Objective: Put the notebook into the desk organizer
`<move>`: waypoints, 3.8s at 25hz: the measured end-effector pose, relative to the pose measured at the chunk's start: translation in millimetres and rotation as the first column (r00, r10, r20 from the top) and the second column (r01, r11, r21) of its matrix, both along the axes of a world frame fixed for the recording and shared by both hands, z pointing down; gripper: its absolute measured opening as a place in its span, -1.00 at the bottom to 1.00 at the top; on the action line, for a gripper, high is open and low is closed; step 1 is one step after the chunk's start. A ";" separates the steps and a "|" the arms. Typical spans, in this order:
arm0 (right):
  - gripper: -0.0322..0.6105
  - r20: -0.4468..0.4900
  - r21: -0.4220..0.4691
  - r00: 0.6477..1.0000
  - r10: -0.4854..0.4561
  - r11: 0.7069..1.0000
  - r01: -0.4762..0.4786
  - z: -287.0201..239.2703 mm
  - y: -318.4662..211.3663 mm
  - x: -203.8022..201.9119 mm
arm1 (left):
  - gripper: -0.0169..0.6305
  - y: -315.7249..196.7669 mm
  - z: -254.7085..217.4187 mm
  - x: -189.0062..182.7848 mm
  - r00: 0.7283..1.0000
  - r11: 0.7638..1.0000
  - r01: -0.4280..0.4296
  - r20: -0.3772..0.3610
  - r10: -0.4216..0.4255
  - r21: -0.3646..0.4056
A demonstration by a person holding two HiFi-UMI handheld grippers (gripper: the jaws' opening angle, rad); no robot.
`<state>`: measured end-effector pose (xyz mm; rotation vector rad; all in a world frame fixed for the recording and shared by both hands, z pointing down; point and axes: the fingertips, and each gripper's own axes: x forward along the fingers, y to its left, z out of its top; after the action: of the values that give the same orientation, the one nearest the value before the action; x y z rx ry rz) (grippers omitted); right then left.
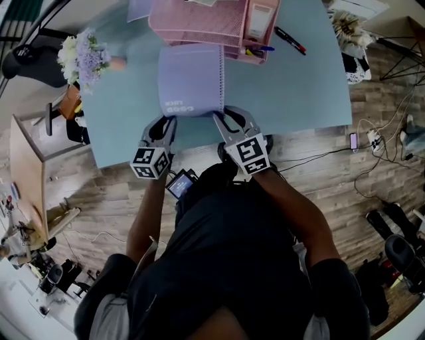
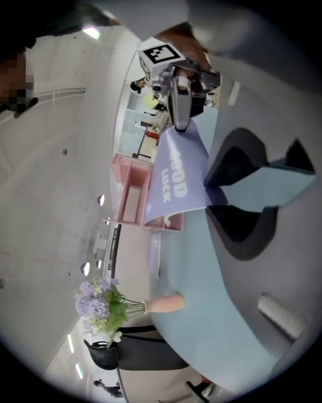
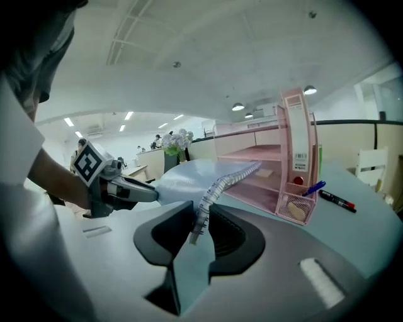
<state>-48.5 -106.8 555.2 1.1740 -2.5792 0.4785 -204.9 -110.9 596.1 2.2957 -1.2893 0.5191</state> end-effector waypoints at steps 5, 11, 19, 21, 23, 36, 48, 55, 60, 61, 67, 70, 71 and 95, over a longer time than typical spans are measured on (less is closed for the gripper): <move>-0.66 0.032 -0.023 0.998 0.062 0.998 -0.061 11.9 -2.4 13.0 | -0.46 -8.1 2.8 10.2 0.997 0.999 -0.048 0.053 0.047 0.023; -0.66 0.084 -0.119 0.984 0.159 0.982 -0.149 36.4 -18.3 35.0 | -0.47 -31.4 17.0 30.6 0.991 0.994 -0.105 0.080 0.106 -0.020; -0.66 0.122 -0.245 0.969 0.214 0.953 -0.179 52.7 -42.7 40.9 | -0.46 -54.0 30.5 34.9 0.992 0.988 -0.098 0.073 0.107 -0.120; -0.66 0.137 -0.292 0.962 0.238 0.937 -0.190 59.3 -47.7 42.0 | -0.45 -59.1 36.0 35.7 0.992 0.985 -0.093 0.069 0.104 -0.146; -0.67 0.161 -0.349 0.948 0.275 0.914 -0.206 66.5 -53.0 43.5 | -0.45 -63.8 40.5 36.3 0.993 0.984 -0.086 0.064 0.098 -0.159; -0.69 0.208 -0.507 0.886 0.415 0.820 -0.265 83.8 -91.7 52.9 | -0.45 -99.5 54.2 41.9 0.999 0.981 -0.040 0.020 0.045 -0.190; -0.71 0.278 -0.617 0.819 0.502 0.747 -0.248 93.3 -129.3 59.2 | -0.48 -137.3 58.9 36.1 1.000 0.987 0.023 0.005 -0.023 -0.158; -0.71 0.300 -0.647 0.783 0.544 0.719 -0.252 90.9 -149.6 69.7 | -0.48 -139.0 48.8 35.3 1.000 0.992 0.026 0.014 -0.024 -0.123; -0.71 0.365 -0.694 0.700 0.613 0.681 -0.235 74.9 -160.0 73.7 | -0.48 -127.7 38.3 29.6 1.000 0.994 0.032 0.005 -0.031 -0.106; -0.71 0.362 -0.702 0.692 0.625 0.671 -0.238 75.2 -162.6 75.1 | -0.48 -125.6 36.9 28.3 1.000 0.994 0.031 0.004 -0.031 -0.103; -0.71 0.342 -0.747 0.655 0.674 0.618 -0.246 81.4 -168.9 75.5 | -0.48 -113.4 25.7 23.4 0.999 0.996 0.037 -0.005 -0.038 -0.083; -0.71 0.361 -0.751 0.638 0.681 0.618 -0.235 80.7 -166.7 73.9 | -0.48 -105.2 19.6 20.9 0.999 0.996 0.040 -0.013 -0.041 -0.073; -0.70 0.365 -0.751 0.634 0.682 0.618 -0.232 81.0 -165.1 74.4 | -0.48 -102.4 17.6 19.9 0.999 0.997 0.041 -0.015 -0.042 -0.071; -0.43 0.568 -0.216 0.792 0.224 0.969 -0.119 -147.7 -66.5 68.4 | -0.48 -43.3 -137.9 8.6 0.991 0.981 -0.022 -0.123 0.046 0.191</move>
<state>19.9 -173.2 407.6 1.3739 -2.8448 1.2632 -196.3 -154.1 458.2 2.4656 -1.2884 0.2659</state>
